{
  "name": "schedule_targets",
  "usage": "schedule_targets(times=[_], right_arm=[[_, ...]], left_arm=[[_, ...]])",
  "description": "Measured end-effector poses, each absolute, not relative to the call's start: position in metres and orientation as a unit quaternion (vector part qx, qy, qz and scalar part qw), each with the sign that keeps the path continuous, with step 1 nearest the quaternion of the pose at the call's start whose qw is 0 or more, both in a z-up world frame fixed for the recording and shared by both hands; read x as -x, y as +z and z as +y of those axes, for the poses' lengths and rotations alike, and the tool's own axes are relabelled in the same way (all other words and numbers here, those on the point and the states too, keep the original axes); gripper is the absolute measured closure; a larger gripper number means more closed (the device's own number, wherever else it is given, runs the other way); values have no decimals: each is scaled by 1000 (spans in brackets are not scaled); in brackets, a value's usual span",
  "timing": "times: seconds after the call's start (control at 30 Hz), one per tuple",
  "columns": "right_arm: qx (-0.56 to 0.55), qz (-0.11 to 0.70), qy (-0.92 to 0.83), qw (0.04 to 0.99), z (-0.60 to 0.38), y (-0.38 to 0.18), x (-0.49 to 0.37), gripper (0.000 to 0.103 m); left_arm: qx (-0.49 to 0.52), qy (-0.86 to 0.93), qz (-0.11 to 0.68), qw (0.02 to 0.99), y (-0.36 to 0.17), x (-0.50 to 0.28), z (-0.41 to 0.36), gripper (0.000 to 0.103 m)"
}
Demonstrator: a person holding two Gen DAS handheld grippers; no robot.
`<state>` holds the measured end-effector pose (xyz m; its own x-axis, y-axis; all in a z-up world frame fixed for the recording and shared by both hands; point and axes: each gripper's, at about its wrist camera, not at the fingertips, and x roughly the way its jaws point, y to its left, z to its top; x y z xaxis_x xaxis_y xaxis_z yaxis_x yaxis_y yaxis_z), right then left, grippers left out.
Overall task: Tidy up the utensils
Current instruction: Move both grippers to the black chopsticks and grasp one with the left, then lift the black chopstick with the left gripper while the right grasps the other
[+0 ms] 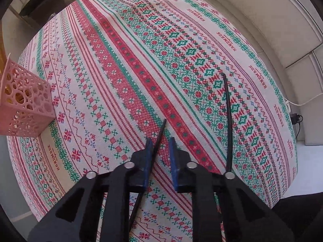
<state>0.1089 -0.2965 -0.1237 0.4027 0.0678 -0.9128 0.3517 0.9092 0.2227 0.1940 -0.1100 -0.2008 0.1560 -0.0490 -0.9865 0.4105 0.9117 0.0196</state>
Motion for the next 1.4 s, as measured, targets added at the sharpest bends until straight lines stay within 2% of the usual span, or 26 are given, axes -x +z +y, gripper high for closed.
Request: schedule_targets(times=[0.2, 0.37, 0.63, 0.87, 0.97, 1.07, 1.13, 1.2, 1.23, 1.3, 1.33, 1.4], right_arm=[[-188, 545, -90, 812, -293, -131, -115, 7], [-189, 556, -98, 804, -293, -146, -125, 7], [-186, 586, -92, 783, -268, -178, -149, 7], [-114, 607, -78, 782, -225, -201, -179, 10], [-131, 629, -84, 761, -224, -223, -187, 22], [-132, 619, -95, 768, -225, -226, -190, 23], [-131, 611, -100, 774, -225, -225, -191, 28], [-111, 600, -112, 784, -223, -222, -192, 51], [-103, 594, -110, 790, -221, -221, -194, 58], [-93, 584, -103, 799, -217, -217, -196, 85], [-88, 582, -96, 803, -214, -217, -196, 94], [-83, 578, -90, 807, -205, -215, -195, 98]], left_arm=[[-171, -144, 607, 762, -193, -169, -107, 100], [-185, -125, 567, 793, -170, -150, -94, 100], [-168, -105, 495, 846, -100, -120, -58, 100], [-147, -81, 461, 871, -70, -107, -25, 100], [-134, -79, 447, 881, -57, -103, -13, 100], [-119, -74, 435, 889, -46, -98, 0, 100], [-112, -71, 429, 894, -39, -96, 6, 100], [-106, -68, 425, 896, -34, -94, 11, 100], [-104, -67, 424, 897, -32, -94, 14, 100], [-99, -64, 420, 900, -28, -93, 18, 100], [-96, -62, 418, 901, -26, -93, 20, 100], [-89, -58, 414, 904, -22, -92, 24, 100]])
